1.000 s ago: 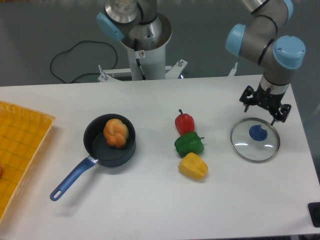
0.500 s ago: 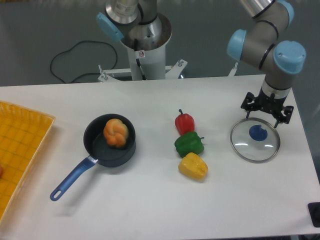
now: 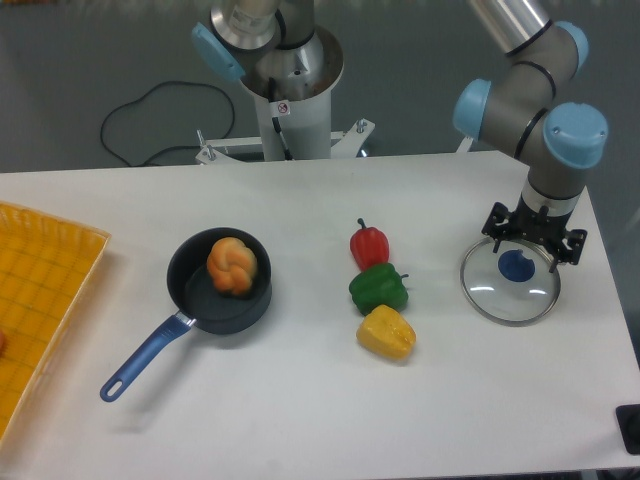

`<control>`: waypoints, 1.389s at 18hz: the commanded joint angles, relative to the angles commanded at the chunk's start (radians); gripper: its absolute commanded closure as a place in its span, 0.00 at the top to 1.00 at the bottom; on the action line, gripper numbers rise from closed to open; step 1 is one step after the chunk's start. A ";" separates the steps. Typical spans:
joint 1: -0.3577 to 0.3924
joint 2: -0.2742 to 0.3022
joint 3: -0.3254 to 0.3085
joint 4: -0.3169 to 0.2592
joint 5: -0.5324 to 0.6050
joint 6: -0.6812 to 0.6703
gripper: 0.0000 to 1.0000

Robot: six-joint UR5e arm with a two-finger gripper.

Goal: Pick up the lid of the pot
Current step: 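Lower the open gripper down around the blue lid knob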

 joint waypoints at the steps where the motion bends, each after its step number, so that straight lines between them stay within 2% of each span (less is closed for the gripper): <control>1: 0.000 -0.008 0.006 0.002 0.000 0.003 1.00; 25: -0.002 -0.029 0.014 0.002 -0.002 0.005 1.00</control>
